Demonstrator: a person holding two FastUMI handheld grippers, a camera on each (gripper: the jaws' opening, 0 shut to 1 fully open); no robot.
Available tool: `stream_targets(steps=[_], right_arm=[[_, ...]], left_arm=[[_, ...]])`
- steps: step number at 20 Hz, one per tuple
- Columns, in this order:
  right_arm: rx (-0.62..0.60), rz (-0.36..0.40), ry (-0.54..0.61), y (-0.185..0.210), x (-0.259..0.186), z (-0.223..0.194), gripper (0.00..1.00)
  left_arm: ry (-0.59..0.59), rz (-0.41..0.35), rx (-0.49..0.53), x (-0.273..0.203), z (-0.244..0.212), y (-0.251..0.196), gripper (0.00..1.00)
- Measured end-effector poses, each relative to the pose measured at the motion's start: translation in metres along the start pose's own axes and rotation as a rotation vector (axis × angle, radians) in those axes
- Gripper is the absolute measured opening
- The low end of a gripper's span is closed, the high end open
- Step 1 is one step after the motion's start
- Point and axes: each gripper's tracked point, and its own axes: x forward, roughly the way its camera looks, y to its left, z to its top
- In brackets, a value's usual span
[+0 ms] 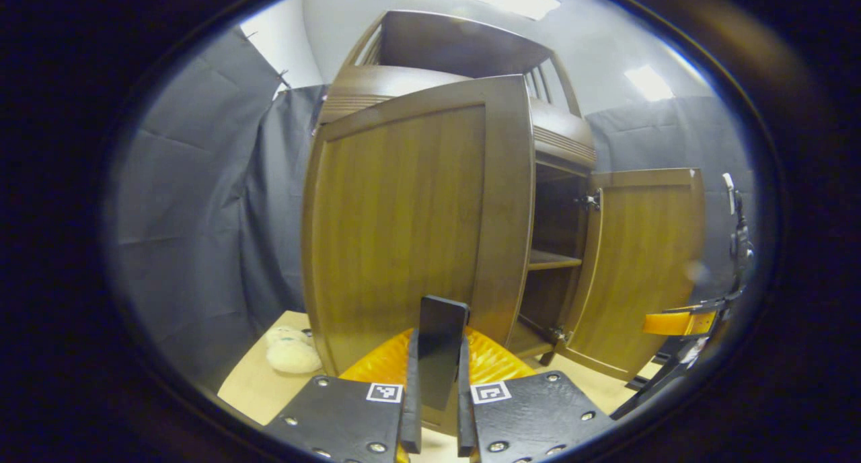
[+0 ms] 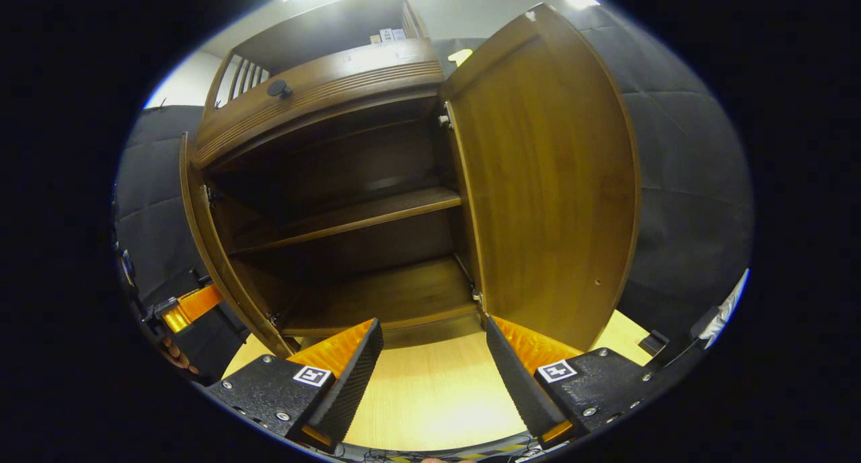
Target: Open the right door of the double-door shoe cabinet with the right hand, and open the left door with the left hand.
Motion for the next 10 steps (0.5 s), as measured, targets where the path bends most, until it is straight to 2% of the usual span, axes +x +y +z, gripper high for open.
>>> stream_targets(steps=[2,6,8,10], right_arm=[[-0.014,0.017,0.013,0.006,0.003,-0.004,0.95],[-0.028,0.049,0.023,0.019,0.008,-0.006,0.92],[-0.036,0.063,0.022,0.025,0.011,-0.006,0.92],[-0.044,0.076,0.026,0.030,0.014,-0.008,0.95]], left_arm=[[0.002,0.045,-0.017,0.000,0.002,0.003,0.29],[0.001,0.071,-0.034,0.000,0.001,0.005,0.15],[0.003,0.094,-0.033,-0.003,0.003,0.010,0.15],[-0.008,0.108,-0.005,-0.007,0.004,0.012,0.06]])
